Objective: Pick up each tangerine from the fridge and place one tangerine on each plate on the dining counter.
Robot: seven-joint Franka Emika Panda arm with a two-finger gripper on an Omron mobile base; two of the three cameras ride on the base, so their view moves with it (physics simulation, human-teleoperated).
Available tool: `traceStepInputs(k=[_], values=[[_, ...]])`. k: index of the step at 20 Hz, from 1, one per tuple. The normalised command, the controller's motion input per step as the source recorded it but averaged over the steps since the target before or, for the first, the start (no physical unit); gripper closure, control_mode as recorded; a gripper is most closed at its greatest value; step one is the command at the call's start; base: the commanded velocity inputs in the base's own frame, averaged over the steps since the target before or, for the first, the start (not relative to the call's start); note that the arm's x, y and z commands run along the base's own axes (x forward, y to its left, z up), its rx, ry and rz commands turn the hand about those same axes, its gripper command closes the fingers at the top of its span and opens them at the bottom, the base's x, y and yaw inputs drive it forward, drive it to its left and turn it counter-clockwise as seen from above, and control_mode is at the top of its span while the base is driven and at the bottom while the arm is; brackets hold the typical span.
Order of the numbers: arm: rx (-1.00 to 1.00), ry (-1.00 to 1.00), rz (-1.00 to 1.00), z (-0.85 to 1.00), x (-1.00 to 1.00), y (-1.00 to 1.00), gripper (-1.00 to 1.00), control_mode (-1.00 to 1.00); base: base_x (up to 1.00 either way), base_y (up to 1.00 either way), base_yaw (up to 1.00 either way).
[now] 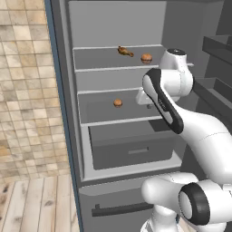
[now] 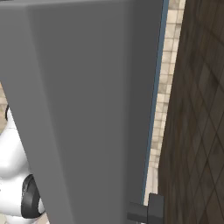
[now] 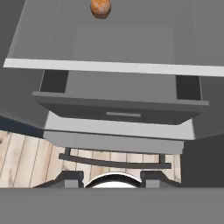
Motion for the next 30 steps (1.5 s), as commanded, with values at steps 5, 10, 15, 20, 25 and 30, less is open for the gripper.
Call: traceStepInputs(k=[5, 10, 15, 20, 25, 30], values=[[0.00, -0.12, 0.00, 0.09, 0.00, 0.00, -1.00, -1.00, 0.00, 0.00, 0.00], [0.00, -0.23, 0.00, 0.34, 0.00, -0.01, -1.00, -1.00, 0.00, 0.00, 0.00], [-0.06, -0.13, -0.06, 0.51, 0.01, -0.01, -1.00, -1.00, 0.00, 0.00, 0.00], [-0.06, -0.05, -0.09, 0.58, 0.12, -0.12, -1.00, -1.00, 0.00, 0.00, 0.00], [0.00, -0.12, -0.01, 0.51, 0.10, -0.37, -1.00, -1.00, 0.00, 0.00, 0.00], [0.01, -0.20, 0.00, 0.36, 0.23, -0.13, -1.00, -1.00, 0.00, 0.00, 0.00]])
